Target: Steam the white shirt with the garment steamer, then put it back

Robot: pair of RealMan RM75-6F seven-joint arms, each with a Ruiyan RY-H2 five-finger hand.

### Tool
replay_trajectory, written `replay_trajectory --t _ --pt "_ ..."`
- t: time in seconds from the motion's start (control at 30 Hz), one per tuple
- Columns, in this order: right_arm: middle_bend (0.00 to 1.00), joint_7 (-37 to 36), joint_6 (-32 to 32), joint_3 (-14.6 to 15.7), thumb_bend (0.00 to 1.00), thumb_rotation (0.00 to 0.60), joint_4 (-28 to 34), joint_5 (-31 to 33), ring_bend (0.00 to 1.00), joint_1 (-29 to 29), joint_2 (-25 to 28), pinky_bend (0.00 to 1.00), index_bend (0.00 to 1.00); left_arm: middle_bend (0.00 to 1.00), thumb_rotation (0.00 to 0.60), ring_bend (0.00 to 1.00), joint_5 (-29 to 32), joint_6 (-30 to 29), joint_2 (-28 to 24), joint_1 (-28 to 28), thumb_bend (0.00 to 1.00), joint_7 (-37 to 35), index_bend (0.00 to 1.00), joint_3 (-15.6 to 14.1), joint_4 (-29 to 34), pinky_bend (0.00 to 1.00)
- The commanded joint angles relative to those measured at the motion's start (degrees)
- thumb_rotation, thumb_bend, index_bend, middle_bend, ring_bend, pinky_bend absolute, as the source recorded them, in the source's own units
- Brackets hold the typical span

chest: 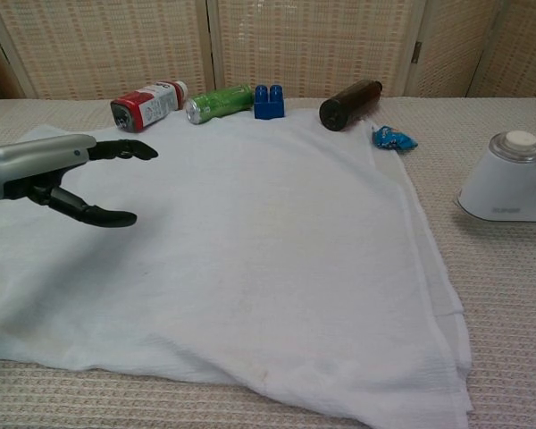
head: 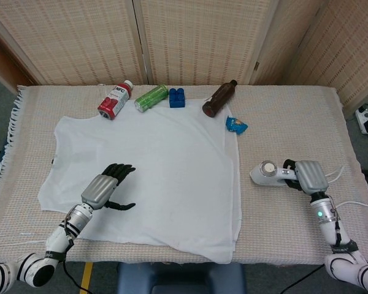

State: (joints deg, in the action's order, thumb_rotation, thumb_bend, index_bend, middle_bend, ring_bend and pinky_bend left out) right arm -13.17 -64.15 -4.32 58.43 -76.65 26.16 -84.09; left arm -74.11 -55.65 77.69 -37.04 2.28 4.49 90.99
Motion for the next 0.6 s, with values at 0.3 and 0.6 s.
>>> replay_trajectory --t 0.3,0.6 --pt "0.5 -0.15 5.24 -0.58 0.11 0.598 -2.84 1.14 0.41 0.1 -1.91 0.59 0.35 0.09 0.3 0.0 -0.58 -1.18 -0.35 1.55 0.19 -0.78 0.12 -0.33 -0.9 0.0" --pt "0.0 4.46 8.35 -0.32 0.0 0.422 8.23 2.88 0.0 -0.82 5.69 0.13 0.0 0.09 0.296 0.0 0.48 -1.43 -1.28 2.4 0.15 -0.78 0.12 0.08 -0.99 0.0"
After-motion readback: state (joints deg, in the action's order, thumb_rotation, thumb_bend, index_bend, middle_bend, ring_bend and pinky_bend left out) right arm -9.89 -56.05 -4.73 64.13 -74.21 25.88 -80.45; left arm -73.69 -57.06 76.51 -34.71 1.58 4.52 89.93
